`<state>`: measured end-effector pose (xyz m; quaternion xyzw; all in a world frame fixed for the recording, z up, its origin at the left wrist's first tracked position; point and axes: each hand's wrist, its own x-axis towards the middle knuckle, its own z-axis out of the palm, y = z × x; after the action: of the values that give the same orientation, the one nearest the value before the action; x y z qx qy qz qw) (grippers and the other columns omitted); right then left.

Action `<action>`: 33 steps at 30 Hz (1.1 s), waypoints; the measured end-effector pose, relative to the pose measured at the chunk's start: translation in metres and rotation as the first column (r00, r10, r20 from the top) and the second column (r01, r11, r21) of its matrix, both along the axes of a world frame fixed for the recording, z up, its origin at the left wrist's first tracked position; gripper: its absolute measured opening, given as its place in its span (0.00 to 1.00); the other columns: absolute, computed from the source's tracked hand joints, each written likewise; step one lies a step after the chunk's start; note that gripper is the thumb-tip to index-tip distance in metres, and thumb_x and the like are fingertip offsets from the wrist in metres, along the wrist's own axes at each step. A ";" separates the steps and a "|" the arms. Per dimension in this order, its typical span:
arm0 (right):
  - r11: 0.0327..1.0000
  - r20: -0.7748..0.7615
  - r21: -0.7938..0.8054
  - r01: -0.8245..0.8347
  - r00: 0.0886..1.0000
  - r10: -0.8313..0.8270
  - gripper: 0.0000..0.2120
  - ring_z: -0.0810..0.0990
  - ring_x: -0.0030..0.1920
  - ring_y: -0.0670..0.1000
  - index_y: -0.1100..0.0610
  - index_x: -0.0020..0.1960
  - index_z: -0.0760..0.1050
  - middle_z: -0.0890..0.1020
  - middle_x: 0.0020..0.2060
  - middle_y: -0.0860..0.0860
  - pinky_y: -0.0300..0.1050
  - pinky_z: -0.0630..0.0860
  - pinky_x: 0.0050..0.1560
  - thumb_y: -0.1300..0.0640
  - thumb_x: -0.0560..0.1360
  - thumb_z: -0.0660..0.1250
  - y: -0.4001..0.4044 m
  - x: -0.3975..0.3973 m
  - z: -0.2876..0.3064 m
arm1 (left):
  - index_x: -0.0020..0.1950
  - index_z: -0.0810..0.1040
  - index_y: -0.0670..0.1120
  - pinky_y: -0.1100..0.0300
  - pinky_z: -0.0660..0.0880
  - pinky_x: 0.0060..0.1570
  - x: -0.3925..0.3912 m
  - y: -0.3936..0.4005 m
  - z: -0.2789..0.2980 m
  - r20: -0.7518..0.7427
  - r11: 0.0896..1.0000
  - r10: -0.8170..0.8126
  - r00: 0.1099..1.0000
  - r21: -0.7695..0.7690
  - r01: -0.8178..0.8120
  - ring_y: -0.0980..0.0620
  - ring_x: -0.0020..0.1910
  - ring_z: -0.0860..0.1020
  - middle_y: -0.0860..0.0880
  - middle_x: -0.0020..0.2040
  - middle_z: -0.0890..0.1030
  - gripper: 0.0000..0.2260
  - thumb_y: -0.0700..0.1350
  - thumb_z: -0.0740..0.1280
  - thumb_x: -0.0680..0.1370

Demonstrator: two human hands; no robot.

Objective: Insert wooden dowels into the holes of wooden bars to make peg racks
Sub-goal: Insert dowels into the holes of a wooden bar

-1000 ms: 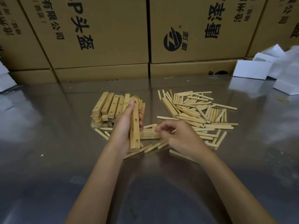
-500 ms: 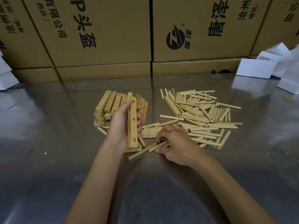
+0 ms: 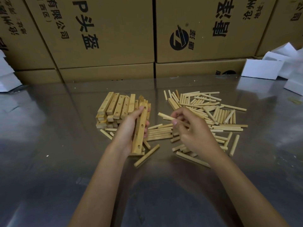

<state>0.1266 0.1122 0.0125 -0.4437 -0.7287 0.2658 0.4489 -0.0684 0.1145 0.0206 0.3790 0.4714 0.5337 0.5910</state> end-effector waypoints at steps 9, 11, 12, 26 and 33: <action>0.972 0.045 0.197 0.128 0.989 -0.140 0.08 0.75 0.40 0.40 0.50 0.55 0.79 0.79 0.44 0.40 0.36 0.67 0.41 0.59 0.78 0.66 0.001 -0.005 -0.004 | 0.52 0.82 0.47 0.60 0.73 0.34 0.018 -0.003 0.001 -0.209 0.994 -0.088 0.974 -0.074 0.074 0.54 0.31 0.77 0.49 0.36 0.81 0.15 0.58 0.67 0.79; 0.969 0.061 0.208 0.134 0.987 -0.150 0.08 0.74 0.39 0.39 0.50 0.54 0.79 0.79 0.44 0.40 0.33 0.65 0.39 0.59 0.78 0.67 0.001 -0.004 -0.003 | 0.52 0.83 0.47 0.58 0.73 0.36 0.019 -0.003 0.000 -0.248 0.996 -0.072 0.966 -0.062 0.058 0.54 0.31 0.77 0.49 0.36 0.82 0.15 0.58 0.66 0.79; 0.969 0.068 0.207 0.133 0.986 -0.150 0.08 0.74 0.38 0.38 0.50 0.54 0.79 0.79 0.44 0.41 0.31 0.64 0.37 0.59 0.77 0.67 0.001 -0.004 -0.003 | 0.52 0.83 0.47 0.58 0.73 0.37 0.019 -0.003 0.000 -0.258 0.997 -0.069 0.964 -0.057 0.056 0.54 0.31 0.77 0.49 0.36 0.82 0.15 0.58 0.66 0.79; 0.970 -0.003 0.200 0.139 0.990 -0.142 0.07 0.77 0.41 0.38 0.53 0.52 0.81 0.81 0.40 0.40 0.28 0.68 0.37 0.62 0.78 0.67 0.004 0.001 -0.003 | 0.60 0.80 0.61 0.71 0.73 0.32 0.025 -0.010 0.000 -0.389 0.984 -0.057 0.919 0.134 0.118 0.65 0.33 0.79 0.56 0.42 0.81 0.09 0.54 0.62 0.83; 0.983 -0.103 0.116 0.140 0.986 -0.128 0.06 0.80 0.43 0.42 0.51 0.50 0.83 0.82 0.38 0.38 0.33 0.73 0.38 0.59 0.79 0.68 0.004 0.001 -0.002 | 0.49 0.81 0.71 0.66 0.73 0.36 0.024 -0.011 0.001 -0.428 0.973 -0.079 0.901 0.165 0.164 0.63 0.33 0.78 0.56 0.35 0.80 0.11 0.55 0.62 0.82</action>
<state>0.1278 0.1162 0.0101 -0.4499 -0.6899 0.2105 0.5266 -0.0441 0.1039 0.0216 0.5698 0.5071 0.4461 0.4682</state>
